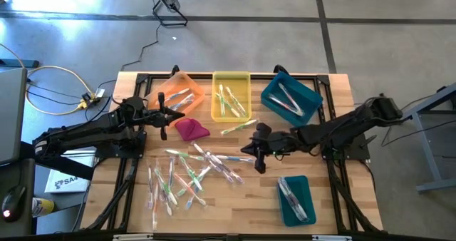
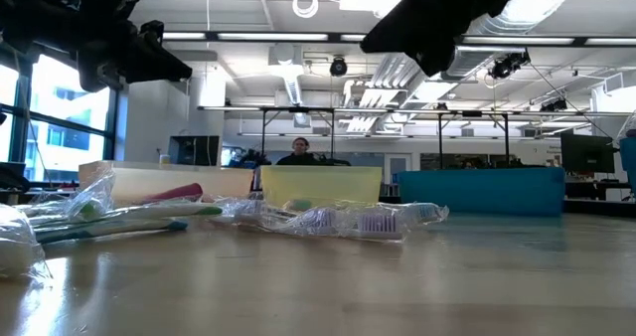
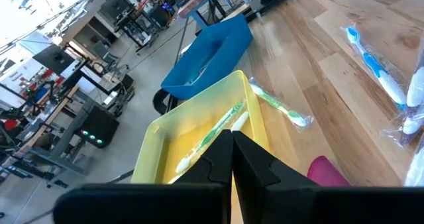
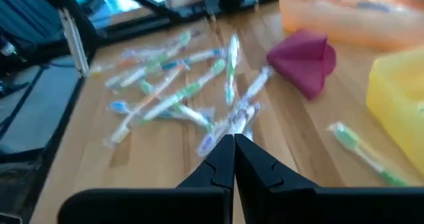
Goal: Pick & Place Toothbrushes
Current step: Put the blue toothbrush into the orange bin
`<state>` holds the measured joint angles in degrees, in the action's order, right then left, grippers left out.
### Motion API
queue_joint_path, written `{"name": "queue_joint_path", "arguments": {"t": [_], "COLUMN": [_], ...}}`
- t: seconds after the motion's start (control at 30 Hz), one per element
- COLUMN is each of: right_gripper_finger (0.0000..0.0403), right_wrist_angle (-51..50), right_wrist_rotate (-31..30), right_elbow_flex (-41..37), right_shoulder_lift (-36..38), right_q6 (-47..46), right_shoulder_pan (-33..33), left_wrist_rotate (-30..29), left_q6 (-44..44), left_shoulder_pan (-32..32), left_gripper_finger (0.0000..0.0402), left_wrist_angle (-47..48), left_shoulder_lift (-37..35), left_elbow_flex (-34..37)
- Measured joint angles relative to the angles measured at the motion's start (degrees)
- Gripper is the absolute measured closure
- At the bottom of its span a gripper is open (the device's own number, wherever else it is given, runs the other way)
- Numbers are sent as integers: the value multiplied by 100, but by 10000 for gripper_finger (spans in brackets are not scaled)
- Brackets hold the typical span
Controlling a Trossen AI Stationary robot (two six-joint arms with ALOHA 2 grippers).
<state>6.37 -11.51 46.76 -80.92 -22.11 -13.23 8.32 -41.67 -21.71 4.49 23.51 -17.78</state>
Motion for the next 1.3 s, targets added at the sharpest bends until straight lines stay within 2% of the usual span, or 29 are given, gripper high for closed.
{"name": "queue_joint_path", "arguments": {"t": [0.3, 0.57, 0.83, 0.93, 1.3], "right_gripper_finger": [401, 401, 397, 376, 227], "right_wrist_angle": [-532, -1091, -1402, -1403, -1120], "right_wrist_rotate": [418, 415, 435, 437, 600], "right_elbow_flex": [98, 578, 573, 573, 572], "right_shoulder_lift": [-438, -665, -665, -665, -1148], "right_q6": [-336, 268, 120, 92, -288], "right_shoulder_pan": [9, 23, 184, 177, 157], "left_wrist_rotate": [-5, -4, 0, -2, 0], "left_q6": [0, 0, -2, -2, -4], "left_shoulder_pan": [-2, -2, -2, -2, -2], "left_gripper_finger": [399, 399, 399, 399, 399], "left_wrist_angle": [-4, 17, 48, 57, 102], "left_shoulder_lift": [0, 0, 0, 0, -2], "left_elbow_flex": [0, 0, -2, 0, -2]}}
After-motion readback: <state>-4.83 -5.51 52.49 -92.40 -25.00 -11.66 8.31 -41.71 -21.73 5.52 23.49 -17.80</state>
